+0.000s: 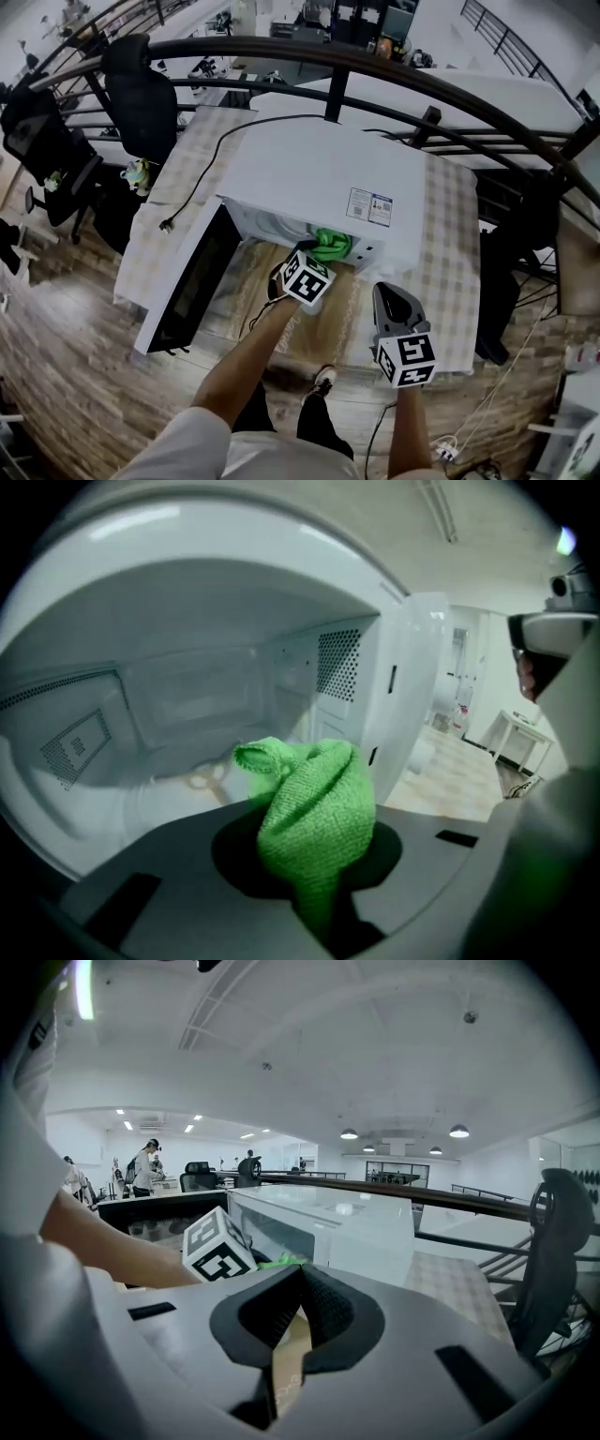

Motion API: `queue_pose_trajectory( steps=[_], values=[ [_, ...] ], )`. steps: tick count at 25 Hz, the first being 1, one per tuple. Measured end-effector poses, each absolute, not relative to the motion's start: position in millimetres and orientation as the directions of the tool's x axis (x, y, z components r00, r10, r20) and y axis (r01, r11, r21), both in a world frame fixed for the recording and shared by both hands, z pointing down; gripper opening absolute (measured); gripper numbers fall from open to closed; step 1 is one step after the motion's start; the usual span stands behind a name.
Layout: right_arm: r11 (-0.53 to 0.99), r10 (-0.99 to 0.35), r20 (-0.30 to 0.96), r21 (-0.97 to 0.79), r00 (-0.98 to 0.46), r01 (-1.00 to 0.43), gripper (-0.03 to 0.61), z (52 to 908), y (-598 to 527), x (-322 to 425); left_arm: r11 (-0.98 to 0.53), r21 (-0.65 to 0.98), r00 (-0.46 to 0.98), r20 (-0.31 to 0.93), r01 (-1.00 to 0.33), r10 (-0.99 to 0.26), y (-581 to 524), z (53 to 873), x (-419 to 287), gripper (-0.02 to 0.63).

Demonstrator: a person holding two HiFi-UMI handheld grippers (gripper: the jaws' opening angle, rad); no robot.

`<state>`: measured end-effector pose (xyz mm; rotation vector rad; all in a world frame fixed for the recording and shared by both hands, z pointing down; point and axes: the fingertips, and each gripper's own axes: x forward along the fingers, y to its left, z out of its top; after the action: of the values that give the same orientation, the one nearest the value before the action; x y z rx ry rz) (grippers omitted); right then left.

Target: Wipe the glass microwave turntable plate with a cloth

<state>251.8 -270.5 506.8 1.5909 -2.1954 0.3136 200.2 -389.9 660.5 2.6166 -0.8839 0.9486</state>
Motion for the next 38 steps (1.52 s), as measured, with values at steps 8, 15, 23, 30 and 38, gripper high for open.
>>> queue_pose_trajectory(
  steps=[8, 15, 23, 30, 38],
  values=[
    [0.316, -0.907, 0.332, 0.128, -0.259, -0.940, 0.014, 419, -270, 249, -0.767, 0.031, 0.668, 0.515, -0.641, -0.537, -340, 566, 148, 0.074],
    [0.324, -0.932, 0.240, 0.211, -0.272, -0.922, 0.014, 355, -259, 231, -0.713, -0.035, 0.664, 0.333, -0.701, -0.669, -329, 445, 84, 0.075],
    [0.313, -0.947, 0.151, 0.254, -0.282, -0.915, 0.014, 299, -248, 216, -0.679, -0.085, 0.670, 0.116, -0.729, -0.733, -308, 328, 49, 0.075],
    [0.295, -0.955, 0.093, 0.290, -0.280, -0.910, 0.014, 260, -240, 207, -0.681, -0.132, 0.687, 0.003, -0.720, -0.727, -288, 270, 38, 0.075],
    [0.313, -0.949, 0.072, 0.329, -0.307, -0.891, 0.012, 243, -234, 187, -0.675, -0.195, 0.693, -0.037, -0.712, -0.720, -273, 249, 34, 0.075]
  ],
)
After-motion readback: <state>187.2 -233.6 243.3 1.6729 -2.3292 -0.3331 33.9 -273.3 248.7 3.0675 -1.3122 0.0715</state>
